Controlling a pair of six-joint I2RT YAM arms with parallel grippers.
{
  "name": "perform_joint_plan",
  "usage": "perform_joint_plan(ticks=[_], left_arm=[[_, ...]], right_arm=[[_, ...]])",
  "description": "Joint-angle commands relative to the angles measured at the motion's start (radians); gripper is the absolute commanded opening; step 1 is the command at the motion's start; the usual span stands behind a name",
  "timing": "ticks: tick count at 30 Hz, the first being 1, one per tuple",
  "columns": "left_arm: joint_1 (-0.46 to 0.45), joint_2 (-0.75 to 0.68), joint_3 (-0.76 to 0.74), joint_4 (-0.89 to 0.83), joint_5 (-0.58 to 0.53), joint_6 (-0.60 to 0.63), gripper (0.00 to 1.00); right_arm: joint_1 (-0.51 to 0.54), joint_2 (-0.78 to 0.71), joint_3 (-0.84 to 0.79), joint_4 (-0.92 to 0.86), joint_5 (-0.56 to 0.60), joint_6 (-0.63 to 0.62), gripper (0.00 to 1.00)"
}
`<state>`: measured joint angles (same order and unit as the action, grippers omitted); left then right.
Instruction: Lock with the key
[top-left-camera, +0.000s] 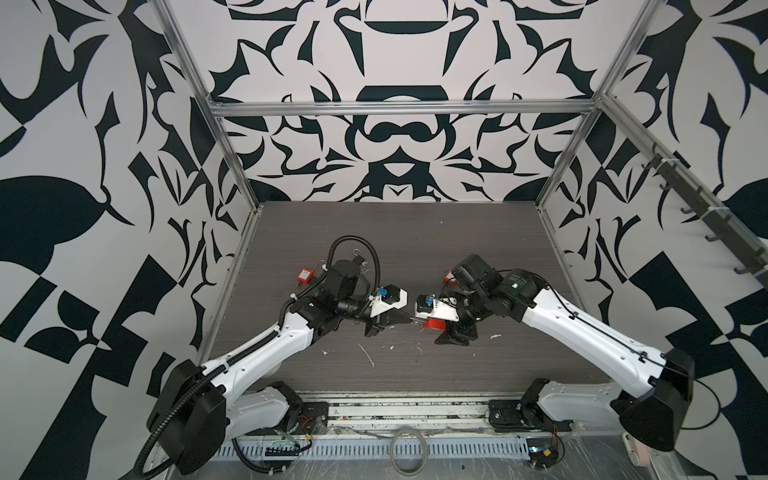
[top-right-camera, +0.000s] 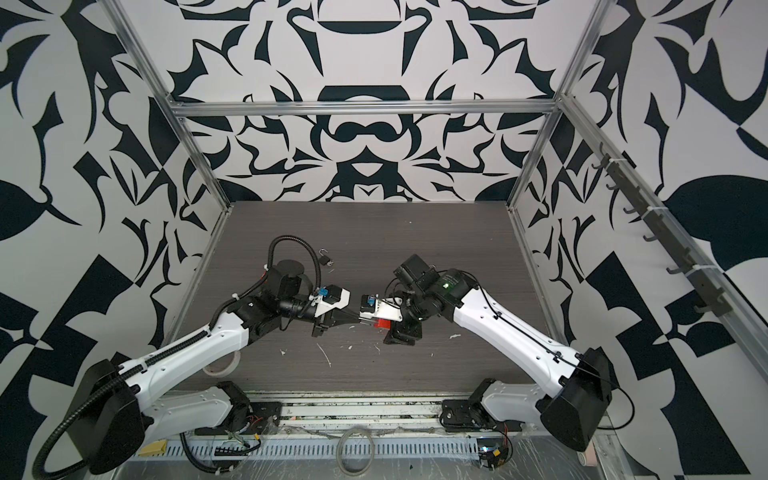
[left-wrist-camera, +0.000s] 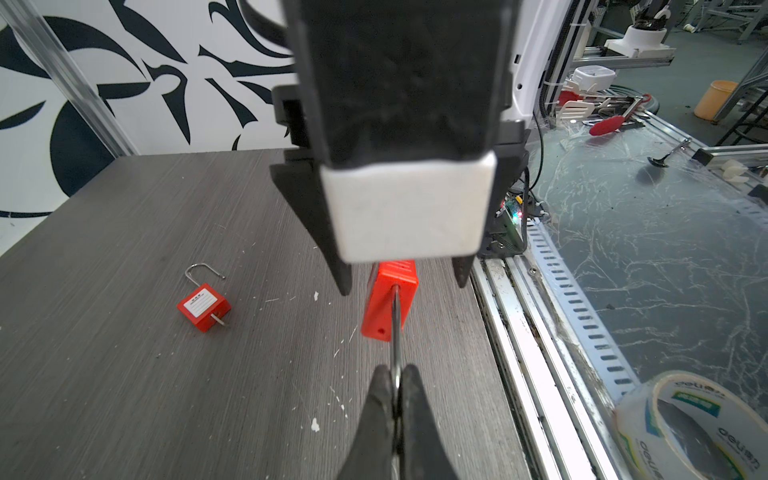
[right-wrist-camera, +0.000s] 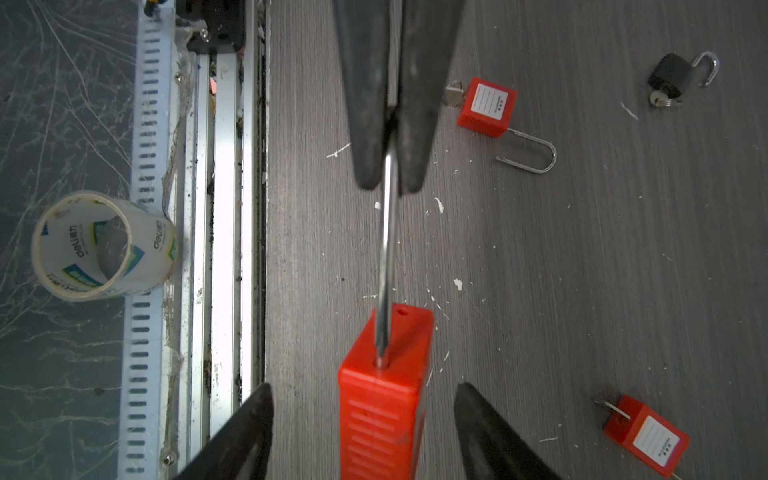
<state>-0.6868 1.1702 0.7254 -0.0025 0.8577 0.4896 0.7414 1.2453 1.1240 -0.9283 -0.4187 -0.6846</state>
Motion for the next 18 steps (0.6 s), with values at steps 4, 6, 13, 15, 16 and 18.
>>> perform_joint_plan(ticks=[4, 6, 13, 15, 16, 18], left_arm=[[-0.002, -0.024, -0.011, 0.032, 0.047, -0.009, 0.0], [-0.004, -0.024, -0.009, 0.032, 0.052, -0.011, 0.0], [-0.009, -0.024, -0.009, 0.033, 0.051, -0.013, 0.0], [-0.011, -0.025, -0.011, 0.033, 0.048, -0.014, 0.0], [-0.011, -0.026, -0.011, 0.033, 0.049, -0.014, 0.0], [-0.013, -0.027, -0.01, 0.033, 0.048, -0.015, 0.0]], right_arm=[[0.003, 0.007, 0.035, -0.027, -0.036, -0.003, 0.56], [0.003, 0.004, 0.036, -0.026, -0.047, -0.001, 0.54], [0.003, -0.005, 0.033, -0.018, -0.057, 0.001, 0.41], [0.003, -0.01, 0.032, -0.01, -0.057, 0.003, 0.37], [0.003, -0.012, 0.032, -0.005, -0.058, 0.004, 0.35], [0.003, -0.012, 0.03, -0.004, -0.058, 0.003, 0.27]])
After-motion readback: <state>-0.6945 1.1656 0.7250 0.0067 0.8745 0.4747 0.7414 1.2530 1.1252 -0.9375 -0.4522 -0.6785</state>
